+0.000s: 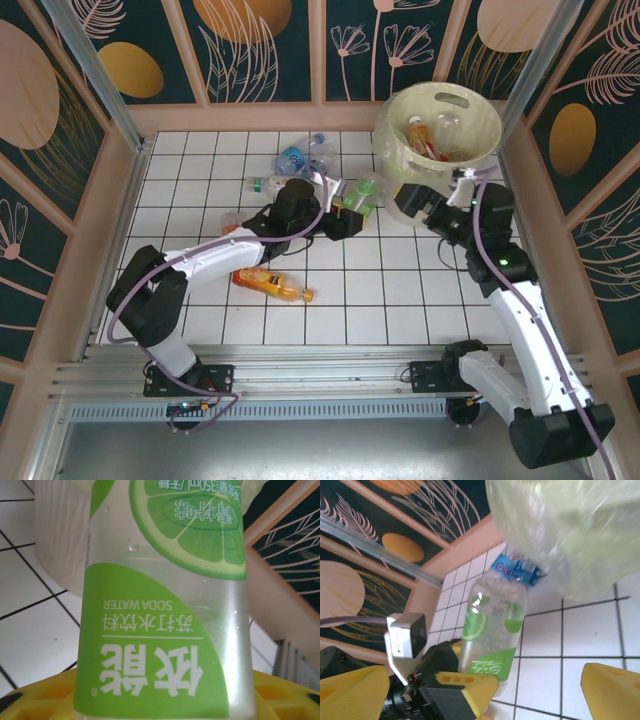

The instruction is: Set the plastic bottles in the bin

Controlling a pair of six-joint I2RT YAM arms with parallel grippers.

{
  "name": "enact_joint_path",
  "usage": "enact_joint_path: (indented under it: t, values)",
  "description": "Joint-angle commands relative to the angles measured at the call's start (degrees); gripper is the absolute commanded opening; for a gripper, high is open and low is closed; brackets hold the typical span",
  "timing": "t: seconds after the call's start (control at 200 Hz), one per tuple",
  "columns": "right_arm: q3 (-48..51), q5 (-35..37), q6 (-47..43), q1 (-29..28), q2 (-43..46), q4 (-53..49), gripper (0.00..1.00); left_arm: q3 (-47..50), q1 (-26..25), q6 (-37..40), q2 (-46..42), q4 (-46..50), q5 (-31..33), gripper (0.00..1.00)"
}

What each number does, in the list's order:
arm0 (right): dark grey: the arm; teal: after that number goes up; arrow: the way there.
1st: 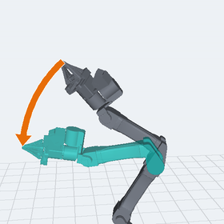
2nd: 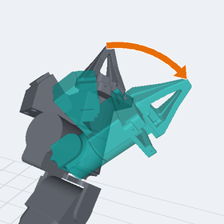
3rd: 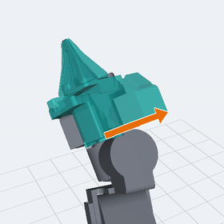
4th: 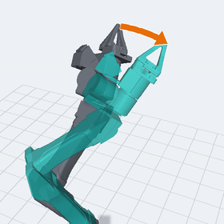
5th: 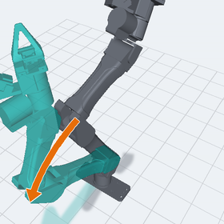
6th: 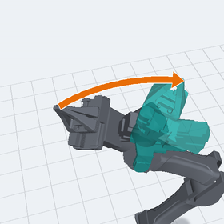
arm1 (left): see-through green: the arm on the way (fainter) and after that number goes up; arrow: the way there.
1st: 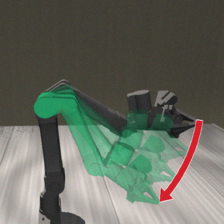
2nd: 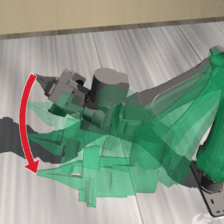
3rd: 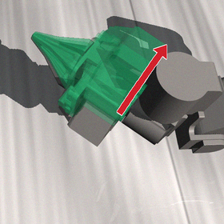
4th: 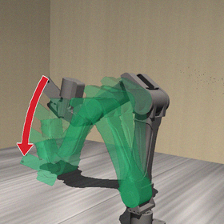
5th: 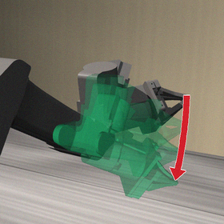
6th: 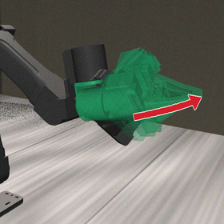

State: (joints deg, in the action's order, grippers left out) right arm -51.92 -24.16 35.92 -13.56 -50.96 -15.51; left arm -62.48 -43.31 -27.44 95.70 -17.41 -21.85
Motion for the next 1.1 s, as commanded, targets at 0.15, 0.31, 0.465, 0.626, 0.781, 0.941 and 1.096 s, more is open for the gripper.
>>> enact_joint_path:
  t: [0.15,0.31,0.465,0.626,0.781,0.941,1.096]
  values:
    - [-0.97,11.86,5.47,-10.52,-8.96,12.63,0.99,2.52,-2.16,-6.22,-2.42,-8.9,-1.89,0.53]
    - [-1.58,12.89,6.62,-11.49,-13.04,14.79,0.99,3.57,-2.44,-6.77,-3.88,-9.57,-1.84,0.53]
    - [-2.43,13.12,6.19,-11.66,-15.62,15.99,0.94,4.12,-2.63,-7.1,-4.73,-10.05,-2.38,0.53]
    - [-3.72,10.64,5.68,-11.86,-17.56,17.21,0.81,4.61,-2.83,-7.21,-4.82,-10.03,-2.54,0.54]
    - [-4.3,10.03,5.64,-12.42,-18.23,16.9,0.68,5.03,-2.92,-7.32,-5.0,-10.19,-2.06,0.55]
    - [-4.5,10.08,5.88,-12.67,-17.81,16.49,0.55,4.74,-2.92,-7.41,-4.9,-10.12,-2.06,0.57]
    - [-5.02,11.68,4.84,-12.78,-16.69,15.24,0.5,4.83,-2.92,-7.12,-6.27,-8.95,-1.22,0.9]
